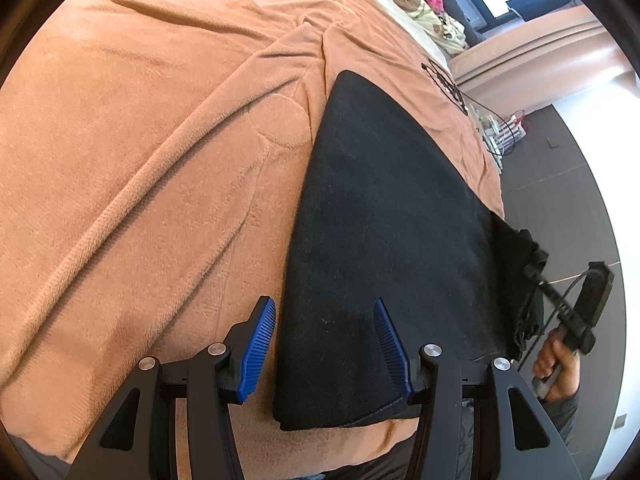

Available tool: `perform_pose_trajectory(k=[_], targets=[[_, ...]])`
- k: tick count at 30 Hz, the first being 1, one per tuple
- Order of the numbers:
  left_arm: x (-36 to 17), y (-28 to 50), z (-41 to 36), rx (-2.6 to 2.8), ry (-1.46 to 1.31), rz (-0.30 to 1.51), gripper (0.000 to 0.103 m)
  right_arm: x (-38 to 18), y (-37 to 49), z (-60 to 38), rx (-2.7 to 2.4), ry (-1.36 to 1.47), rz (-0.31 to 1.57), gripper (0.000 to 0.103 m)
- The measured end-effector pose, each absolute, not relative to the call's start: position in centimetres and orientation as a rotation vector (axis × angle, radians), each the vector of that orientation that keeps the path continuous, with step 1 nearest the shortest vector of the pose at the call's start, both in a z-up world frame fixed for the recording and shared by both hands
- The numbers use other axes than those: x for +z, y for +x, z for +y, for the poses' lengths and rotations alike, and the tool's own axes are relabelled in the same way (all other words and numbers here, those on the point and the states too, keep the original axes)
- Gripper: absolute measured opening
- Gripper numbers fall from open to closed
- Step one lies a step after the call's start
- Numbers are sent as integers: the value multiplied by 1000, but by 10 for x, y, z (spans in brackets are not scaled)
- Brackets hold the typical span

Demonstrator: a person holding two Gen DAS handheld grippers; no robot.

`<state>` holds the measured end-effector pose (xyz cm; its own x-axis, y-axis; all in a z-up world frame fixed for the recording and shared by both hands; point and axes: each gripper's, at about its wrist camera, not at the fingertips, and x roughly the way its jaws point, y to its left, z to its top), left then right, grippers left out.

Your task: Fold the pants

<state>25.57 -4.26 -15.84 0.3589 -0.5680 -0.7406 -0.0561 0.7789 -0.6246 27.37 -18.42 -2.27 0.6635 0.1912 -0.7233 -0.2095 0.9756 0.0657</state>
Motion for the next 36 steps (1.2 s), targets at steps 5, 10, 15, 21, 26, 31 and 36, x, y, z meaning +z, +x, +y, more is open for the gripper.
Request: perform_pose_trajectory(k=[5, 10, 15, 21, 26, 31, 36], targets=[[-160, 253, -41, -352, -634, 1173, 54, -14, 286, -222, 213, 57, 812, 11], [-161, 253, -41, -353, -635, 1180, 54, -16, 315, -270, 192, 147, 842, 10], [-160, 256, -45, -352, -628, 1186, 54, -19, 325, -298, 122, 220, 887, 10], [-158, 258, -49, -353, -617, 1187, 54, -22, 304, -317, 98, 296, 882, 68], [-157, 257, -50, -353, -619, 1184, 54, -15, 260, -328, 108, 388, 844, 69], [-157, 255, -50, -357, -625, 1185, 54, -25, 212, -334, 140, 476, 836, 69], [-157, 254, -50, -363, -621, 1187, 54, -40, 176, -348, 154, 578, 840, 69]])
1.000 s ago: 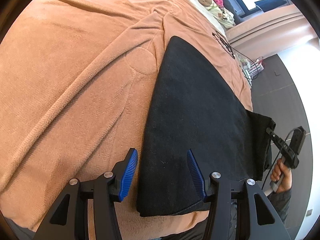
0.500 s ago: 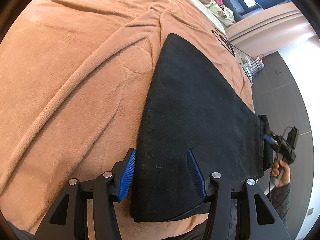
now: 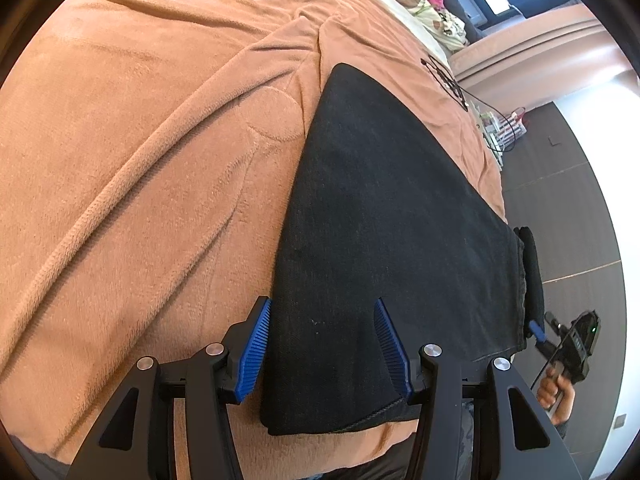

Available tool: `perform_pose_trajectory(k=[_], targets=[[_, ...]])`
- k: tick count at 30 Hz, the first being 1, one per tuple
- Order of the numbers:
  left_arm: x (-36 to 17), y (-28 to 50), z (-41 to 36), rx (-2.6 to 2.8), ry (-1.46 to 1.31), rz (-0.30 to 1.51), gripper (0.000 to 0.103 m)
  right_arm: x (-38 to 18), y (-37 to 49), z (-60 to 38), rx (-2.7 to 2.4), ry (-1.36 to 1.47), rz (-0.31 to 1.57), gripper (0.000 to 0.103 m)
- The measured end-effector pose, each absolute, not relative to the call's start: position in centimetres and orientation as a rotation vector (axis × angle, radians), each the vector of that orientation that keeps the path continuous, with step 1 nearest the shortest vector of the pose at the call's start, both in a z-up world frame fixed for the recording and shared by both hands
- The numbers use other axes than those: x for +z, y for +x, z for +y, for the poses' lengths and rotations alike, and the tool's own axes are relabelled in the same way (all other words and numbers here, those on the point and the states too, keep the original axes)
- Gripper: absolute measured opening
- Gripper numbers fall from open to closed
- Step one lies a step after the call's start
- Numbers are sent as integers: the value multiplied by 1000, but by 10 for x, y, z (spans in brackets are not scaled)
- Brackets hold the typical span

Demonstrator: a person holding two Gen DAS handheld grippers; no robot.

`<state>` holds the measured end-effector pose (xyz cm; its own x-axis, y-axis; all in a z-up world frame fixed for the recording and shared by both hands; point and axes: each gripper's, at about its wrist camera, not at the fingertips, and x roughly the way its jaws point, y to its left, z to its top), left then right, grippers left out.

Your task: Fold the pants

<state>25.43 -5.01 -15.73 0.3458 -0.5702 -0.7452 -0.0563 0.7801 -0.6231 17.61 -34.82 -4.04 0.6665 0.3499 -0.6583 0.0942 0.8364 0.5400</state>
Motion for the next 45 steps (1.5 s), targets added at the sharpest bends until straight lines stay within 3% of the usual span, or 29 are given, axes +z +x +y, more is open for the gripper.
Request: perform_pose_trajectory(k=[15, 24, 30, 37, 45], targets=[[-158, 258, -50, -378, -630, 1199, 54, -86, 140, -374, 131, 854, 871, 69], [-160, 257, -47, -381, -639, 1203, 54, -129, 142, -403, 270, 1178, 806, 69], [-160, 256, -48, -376, -636, 1205, 54, -124, 143, -408, 356, 1218, 735, 69], [-158, 256, -49, -374, -631, 1207, 54, -143, 157, -406, 325, 1223, 830, 69], [-158, 258, -50, -371, -628, 1210, 54, -115, 149, -441, 251, 1155, 701, 69]])
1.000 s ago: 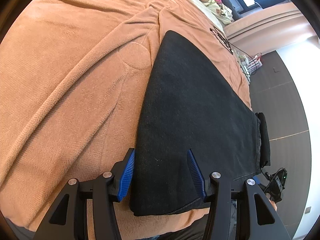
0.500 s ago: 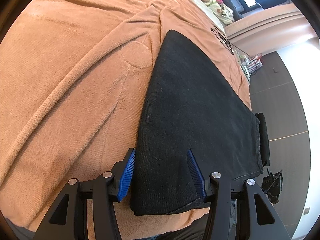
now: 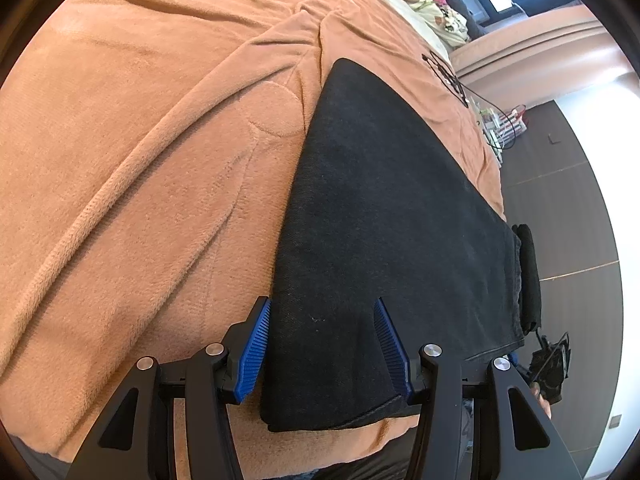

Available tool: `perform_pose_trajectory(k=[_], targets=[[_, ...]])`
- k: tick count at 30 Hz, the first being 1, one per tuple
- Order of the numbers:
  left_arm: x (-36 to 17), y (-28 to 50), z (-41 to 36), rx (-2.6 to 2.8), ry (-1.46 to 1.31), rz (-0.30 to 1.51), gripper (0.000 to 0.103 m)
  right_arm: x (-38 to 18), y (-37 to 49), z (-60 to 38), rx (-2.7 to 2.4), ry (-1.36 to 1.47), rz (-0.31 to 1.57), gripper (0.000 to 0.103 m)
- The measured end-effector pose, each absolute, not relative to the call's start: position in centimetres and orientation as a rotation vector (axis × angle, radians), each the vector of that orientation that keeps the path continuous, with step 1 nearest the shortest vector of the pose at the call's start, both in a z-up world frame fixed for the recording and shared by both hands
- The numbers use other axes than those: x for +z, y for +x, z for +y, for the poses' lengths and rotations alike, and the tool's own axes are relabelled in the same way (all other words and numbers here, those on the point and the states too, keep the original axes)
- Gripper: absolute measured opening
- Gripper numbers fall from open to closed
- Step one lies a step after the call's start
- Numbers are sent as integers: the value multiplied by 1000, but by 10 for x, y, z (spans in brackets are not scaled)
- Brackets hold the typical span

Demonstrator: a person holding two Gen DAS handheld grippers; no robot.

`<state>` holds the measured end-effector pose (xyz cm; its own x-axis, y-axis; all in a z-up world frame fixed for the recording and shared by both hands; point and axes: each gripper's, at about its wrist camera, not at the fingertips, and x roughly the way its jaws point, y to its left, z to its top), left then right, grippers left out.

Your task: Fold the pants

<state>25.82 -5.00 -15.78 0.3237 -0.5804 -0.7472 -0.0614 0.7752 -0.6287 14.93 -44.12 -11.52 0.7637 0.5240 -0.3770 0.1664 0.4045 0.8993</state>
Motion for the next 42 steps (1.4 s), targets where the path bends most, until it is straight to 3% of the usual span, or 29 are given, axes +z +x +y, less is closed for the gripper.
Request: perform_pose_trajectory(k=[2, 4, 6, 7, 8, 10, 18, 30, 34, 36, 37, 42], targets=[[-158, 259, -49, -370, -636, 1209, 54, -117, 155, -439, 223, 1121, 746, 69], [-159, 259, -48, -369, -644, 1208, 54, -118, 161, -436, 185, 1064, 783, 63], [-159, 260, -47, -367, -646, 1210, 54, -112, 164, -435, 136, 998, 804, 44], [-159, 260, -47, -366, -644, 1211, 54, -110, 165, -435, 100, 973, 814, 24], [-158, 260, -47, -365, -643, 1211, 54, -107, 167, -434, 85, 967, 817, 10], [-156, 261, -47, -362, -640, 1209, 54, -97, 165, -440, 113, 978, 781, 7], [-153, 274, -46, -352, -630, 1205, 54, -62, 136, -435, 97, 856, 729, 6], [-166, 307, -60, -418, -618, 1240, 50, -101, 126, -393, 55, 931, 821, 12], [-169, 318, -62, -438, -617, 1250, 37, -93, 114, -391, 50, 895, 841, 21], [-170, 324, -63, -447, -627, 1250, 36, -88, 107, -390, 32, 875, 850, 40], [-171, 326, -63, -451, -626, 1249, 36, -88, 104, -389, 26, 869, 850, 56], [-173, 340, -66, -481, -627, 1248, 31, -96, 104, -400, 74, 925, 850, 59]])
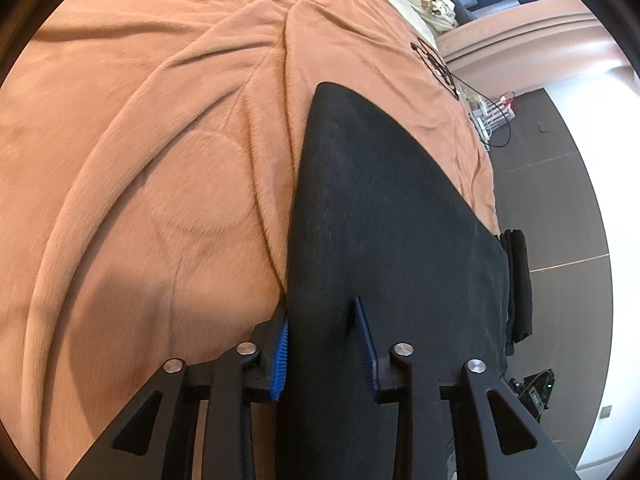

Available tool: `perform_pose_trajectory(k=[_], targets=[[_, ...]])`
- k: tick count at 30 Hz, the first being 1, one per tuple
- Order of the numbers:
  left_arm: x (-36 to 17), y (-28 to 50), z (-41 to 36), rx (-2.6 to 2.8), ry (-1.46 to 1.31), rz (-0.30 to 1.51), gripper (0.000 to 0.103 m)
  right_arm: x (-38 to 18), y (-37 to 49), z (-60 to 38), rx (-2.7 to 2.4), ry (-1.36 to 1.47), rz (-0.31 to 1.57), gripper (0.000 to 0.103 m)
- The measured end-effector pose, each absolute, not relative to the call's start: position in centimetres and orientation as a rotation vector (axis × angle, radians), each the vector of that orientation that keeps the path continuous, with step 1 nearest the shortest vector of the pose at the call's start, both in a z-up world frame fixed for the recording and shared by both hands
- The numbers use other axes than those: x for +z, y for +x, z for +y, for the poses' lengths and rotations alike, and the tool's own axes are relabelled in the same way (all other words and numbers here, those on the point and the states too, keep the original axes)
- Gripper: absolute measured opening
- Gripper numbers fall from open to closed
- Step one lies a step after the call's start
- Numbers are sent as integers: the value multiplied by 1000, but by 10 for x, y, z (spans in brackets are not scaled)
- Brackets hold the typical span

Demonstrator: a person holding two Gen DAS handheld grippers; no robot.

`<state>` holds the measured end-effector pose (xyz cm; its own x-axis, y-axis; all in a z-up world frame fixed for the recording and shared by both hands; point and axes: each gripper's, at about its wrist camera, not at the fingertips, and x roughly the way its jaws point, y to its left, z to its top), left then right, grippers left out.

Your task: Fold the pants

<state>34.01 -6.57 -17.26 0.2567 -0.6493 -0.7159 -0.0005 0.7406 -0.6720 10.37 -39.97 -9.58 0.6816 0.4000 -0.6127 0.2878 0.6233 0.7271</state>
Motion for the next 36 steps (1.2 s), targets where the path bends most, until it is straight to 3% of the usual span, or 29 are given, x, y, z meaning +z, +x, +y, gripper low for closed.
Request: perform_pose_trajectory(k=[2, 10, 22, 24, 26, 29, 36], targets=[[-170, 345, -68, -491, -620, 1246, 25, -104, 109, -400, 99, 944, 856, 59], [-140, 348, -71, -588, -674, 1181, 20, -117, 114, -404, 101, 963, 851, 59], [-185, 378, -72, -514, -705, 1265, 19, -122, 113, -408, 117, 997, 800, 59], [-180, 378, -75, -519, -668, 1241, 8, -122, 116, -408, 115, 1003, 786, 58], [-171, 377, -78, -523, -647, 1216, 6, -122, 118, -406, 114, 993, 782, 40], [-161, 374, -70, -536, -679, 1174, 6, -114, 118, -401, 133, 972, 770, 26], [-132, 371, -50, -543, -688, 1124, 6, -109, 117, -381, 157, 979, 756, 22]])
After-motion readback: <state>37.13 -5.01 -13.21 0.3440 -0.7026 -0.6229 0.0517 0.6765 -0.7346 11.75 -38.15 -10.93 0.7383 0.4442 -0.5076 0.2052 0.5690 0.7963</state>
